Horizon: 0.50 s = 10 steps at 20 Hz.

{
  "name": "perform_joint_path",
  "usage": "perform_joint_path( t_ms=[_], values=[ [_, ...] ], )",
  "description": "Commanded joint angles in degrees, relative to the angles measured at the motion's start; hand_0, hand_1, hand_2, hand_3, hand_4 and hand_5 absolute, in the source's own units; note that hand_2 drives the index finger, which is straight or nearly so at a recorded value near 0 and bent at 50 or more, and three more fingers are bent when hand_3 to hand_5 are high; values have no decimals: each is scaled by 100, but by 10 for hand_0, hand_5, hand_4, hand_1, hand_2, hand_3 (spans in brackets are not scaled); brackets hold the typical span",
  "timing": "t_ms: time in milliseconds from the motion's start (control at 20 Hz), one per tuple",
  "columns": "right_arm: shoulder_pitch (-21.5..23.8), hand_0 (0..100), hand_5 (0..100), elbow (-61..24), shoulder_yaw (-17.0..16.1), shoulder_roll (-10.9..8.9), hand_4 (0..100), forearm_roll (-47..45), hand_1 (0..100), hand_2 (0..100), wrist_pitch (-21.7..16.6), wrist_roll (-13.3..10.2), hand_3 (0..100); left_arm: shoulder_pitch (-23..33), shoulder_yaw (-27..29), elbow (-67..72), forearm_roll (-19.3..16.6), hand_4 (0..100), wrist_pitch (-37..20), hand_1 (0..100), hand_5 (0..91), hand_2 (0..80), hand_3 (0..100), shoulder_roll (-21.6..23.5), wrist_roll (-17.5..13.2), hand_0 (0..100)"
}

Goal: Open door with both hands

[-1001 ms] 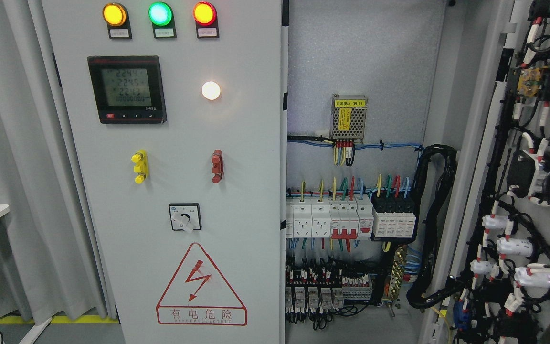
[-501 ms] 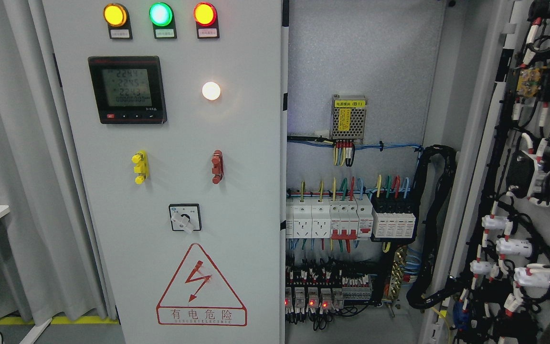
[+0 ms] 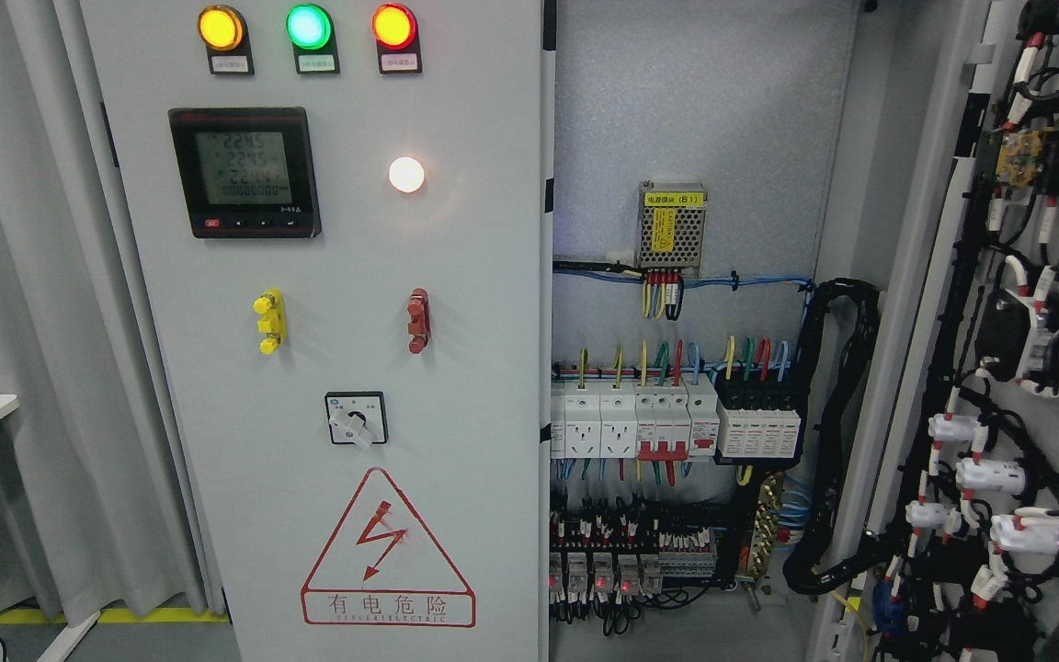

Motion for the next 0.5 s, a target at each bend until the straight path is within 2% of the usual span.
perform_joint_path(
  t_ms=[0,150,300,350,451],
  values=[
    [-106,219,0,-3302,461,-64,0,79,0,0,39,-23,0,-54,658,1035,-54,37,28,0,0,27,27,-181,-63,296],
    [-158,219,0,-3628,452,-28,0,79,0,0,4,-23,0,-54,658,1044,-54,37,54,0,0,27,27,-164,102,296],
    [-386,219,0,-3856,452,147,0,79,0,0,4,-15,0,-54,667,1140,-45,37,54,0,0,27,27,-146,1155,296],
    [-535,219,0,-3901,452,174,0,79,0,0,4,-23,0,-54,658,1149,-45,37,54,0,0,27,27,-146,1350,296],
    [-773,219,0,-4049,461,183,0,79,0,0,4,-23,0,-63,640,1149,-54,37,63,0,0,27,27,-146,1369,296]
  ],
)
